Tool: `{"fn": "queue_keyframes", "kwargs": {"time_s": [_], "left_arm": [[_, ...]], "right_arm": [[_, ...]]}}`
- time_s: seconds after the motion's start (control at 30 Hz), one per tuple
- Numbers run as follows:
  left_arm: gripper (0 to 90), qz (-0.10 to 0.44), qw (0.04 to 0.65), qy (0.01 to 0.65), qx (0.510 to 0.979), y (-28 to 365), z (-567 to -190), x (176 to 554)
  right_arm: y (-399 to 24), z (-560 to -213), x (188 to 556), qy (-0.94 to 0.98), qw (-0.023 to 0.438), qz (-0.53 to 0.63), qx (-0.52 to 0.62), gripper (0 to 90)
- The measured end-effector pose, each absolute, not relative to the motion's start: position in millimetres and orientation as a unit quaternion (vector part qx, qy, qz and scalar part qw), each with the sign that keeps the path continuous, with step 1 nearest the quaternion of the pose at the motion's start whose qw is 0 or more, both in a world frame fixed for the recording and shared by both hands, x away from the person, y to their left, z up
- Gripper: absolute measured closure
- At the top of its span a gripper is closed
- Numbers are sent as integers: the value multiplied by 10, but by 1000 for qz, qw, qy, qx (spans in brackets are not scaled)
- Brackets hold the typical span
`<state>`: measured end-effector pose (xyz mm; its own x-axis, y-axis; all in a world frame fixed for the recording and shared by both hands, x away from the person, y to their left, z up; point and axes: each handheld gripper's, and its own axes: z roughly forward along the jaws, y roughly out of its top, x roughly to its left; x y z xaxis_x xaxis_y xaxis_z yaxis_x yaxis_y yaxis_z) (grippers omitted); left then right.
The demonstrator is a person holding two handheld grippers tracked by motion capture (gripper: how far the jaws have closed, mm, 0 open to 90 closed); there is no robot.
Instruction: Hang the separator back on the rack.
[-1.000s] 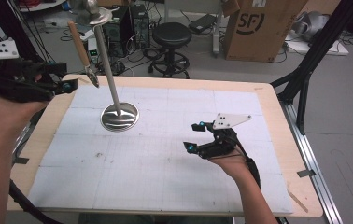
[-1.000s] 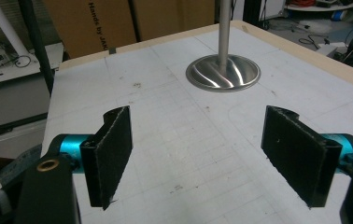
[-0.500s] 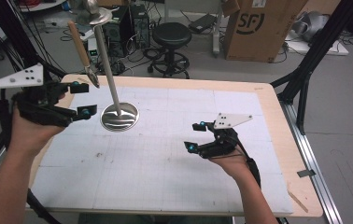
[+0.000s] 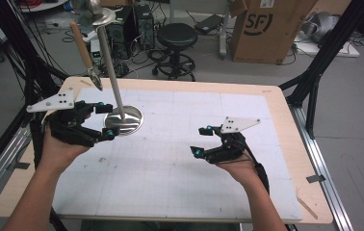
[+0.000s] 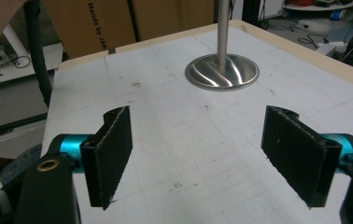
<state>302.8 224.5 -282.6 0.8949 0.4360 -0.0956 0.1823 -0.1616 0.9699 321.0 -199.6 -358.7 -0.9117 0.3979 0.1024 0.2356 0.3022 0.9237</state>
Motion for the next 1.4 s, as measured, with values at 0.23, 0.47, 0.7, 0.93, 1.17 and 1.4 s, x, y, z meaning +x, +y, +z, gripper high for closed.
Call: {"fn": "queue_keyframes", "kwargs": {"time_s": [0.23,0.47,0.7,0.93,1.17,1.4], "left_arm": [[184,106,611,212,756,2239,-3026,3048],[167,113,597,233,759,2275,-3218,3092],[134,116,586,243,764,2283,-3352,3118],[112,106,575,242,774,2221,-3475,3127],[84,99,567,240,782,2185,-3570,3134],[74,98,564,236,785,2161,-3590,3139]], "right_arm": [[-2018,-3607,3213,805,72,555,199,241],[-2056,-3639,3226,805,73,552,207,241],[-2105,-3666,3274,803,75,551,216,239],[-2121,-3681,3290,802,77,550,220,235],[-2157,-3680,3299,800,79,552,222,229],[-2168,-3675,3285,799,82,551,225,221]]}}
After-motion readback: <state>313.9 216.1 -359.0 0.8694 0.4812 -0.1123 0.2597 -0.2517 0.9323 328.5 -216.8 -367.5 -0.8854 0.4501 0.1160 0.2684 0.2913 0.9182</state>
